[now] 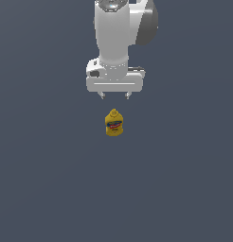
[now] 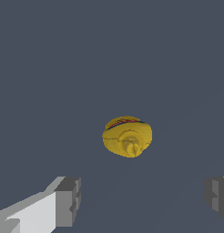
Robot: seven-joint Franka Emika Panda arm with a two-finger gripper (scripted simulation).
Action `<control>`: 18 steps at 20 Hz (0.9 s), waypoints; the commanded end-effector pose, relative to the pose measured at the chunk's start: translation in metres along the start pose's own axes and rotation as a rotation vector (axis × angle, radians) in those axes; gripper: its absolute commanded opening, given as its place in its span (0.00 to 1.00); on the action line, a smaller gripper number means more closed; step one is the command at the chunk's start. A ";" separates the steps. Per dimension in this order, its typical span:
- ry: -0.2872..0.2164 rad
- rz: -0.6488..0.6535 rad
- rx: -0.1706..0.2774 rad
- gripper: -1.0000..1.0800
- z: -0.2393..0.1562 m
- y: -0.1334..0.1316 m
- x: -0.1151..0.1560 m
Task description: Pick up the object and move it to a goal position.
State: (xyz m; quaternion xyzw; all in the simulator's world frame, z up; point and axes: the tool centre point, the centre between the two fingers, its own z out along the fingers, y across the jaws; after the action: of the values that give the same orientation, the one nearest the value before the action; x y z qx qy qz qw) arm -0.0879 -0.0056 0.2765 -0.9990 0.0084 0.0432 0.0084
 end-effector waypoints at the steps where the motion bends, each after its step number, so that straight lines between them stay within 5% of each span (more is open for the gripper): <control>1: 0.000 0.000 0.000 0.96 0.000 0.000 0.000; 18: 0.008 0.010 -0.001 0.96 -0.007 0.009 0.002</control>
State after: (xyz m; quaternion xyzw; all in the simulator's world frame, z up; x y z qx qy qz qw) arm -0.0849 -0.0148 0.2839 -0.9991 0.0108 0.0393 0.0078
